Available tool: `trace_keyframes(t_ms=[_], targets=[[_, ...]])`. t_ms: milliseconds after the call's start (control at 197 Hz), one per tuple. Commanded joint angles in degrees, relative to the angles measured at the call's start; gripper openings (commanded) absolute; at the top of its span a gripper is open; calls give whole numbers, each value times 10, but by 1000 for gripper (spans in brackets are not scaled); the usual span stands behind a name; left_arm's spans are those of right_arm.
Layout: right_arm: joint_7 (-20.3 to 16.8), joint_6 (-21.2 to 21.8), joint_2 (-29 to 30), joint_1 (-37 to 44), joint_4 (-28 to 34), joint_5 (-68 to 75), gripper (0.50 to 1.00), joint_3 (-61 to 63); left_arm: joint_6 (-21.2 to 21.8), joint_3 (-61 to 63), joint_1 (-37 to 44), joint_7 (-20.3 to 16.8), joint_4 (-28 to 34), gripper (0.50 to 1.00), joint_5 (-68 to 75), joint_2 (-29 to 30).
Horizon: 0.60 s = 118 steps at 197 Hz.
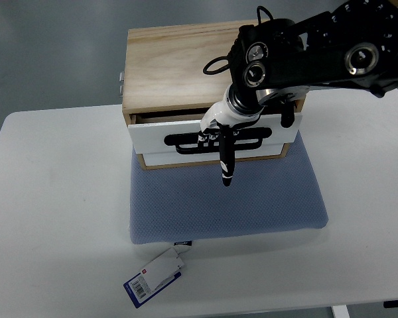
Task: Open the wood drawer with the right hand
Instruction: 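Pull the upper drawer handle toward the robot with the right hand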
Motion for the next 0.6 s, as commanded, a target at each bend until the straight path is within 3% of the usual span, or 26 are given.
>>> trace_keyframes(t_ms=[0,595], targets=[[0,1,-2,0,4,2,944,0,0,0,0,1,-1,1000,1,0],[0,10,-2,1,15,51,944,23,0,-1,1,0,6,1000,0,0]])
